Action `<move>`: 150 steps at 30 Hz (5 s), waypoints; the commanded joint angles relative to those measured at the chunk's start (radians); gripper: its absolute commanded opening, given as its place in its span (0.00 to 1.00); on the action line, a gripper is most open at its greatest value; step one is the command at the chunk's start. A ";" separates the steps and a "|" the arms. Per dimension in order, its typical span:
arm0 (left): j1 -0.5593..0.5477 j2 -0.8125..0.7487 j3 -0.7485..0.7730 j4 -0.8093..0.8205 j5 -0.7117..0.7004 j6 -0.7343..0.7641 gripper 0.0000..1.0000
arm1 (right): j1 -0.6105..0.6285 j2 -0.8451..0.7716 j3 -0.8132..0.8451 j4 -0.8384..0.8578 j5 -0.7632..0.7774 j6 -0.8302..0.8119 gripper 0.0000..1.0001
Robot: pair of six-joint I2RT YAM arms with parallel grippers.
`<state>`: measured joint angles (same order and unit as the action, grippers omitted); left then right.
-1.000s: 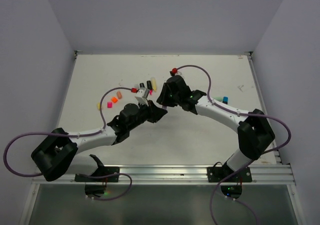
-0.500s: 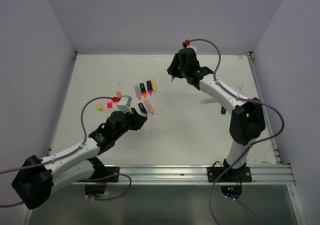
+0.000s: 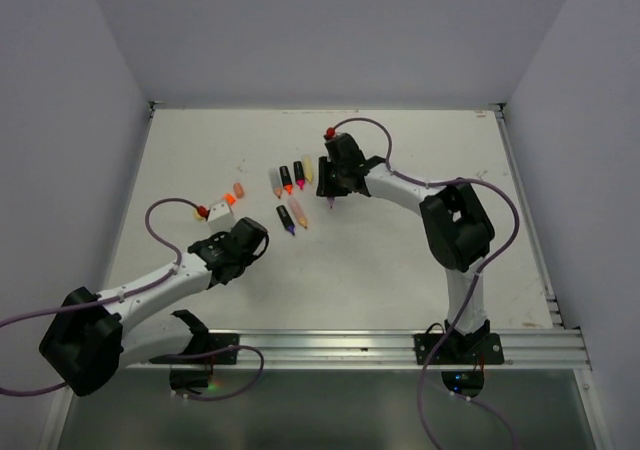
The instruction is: Open the pen caps
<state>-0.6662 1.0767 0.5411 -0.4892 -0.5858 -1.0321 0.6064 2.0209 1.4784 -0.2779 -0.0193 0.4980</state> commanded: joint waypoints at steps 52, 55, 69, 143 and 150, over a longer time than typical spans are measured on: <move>0.122 -0.034 0.120 0.135 -0.017 0.167 0.74 | 0.063 -0.183 -0.047 -0.184 0.288 -0.030 0.57; 0.122 -0.041 0.128 0.150 0.041 0.184 0.74 | -0.005 -0.272 -0.102 -0.202 0.306 -0.018 0.65; 0.122 -0.035 0.019 0.428 0.337 0.294 0.71 | -0.510 -0.423 -0.283 -0.322 0.380 -0.052 0.61; 0.117 0.325 0.329 0.606 0.778 0.225 0.63 | 0.065 -0.455 -0.409 0.063 -0.139 -0.130 0.00; 0.103 0.347 0.312 0.612 0.765 0.221 0.62 | 0.105 -0.462 -0.397 0.088 -0.128 -0.107 0.00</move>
<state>-0.5533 1.4132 0.8303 0.0887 0.1871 -0.7952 0.6933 1.5715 1.0397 -0.2466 -0.1513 0.3717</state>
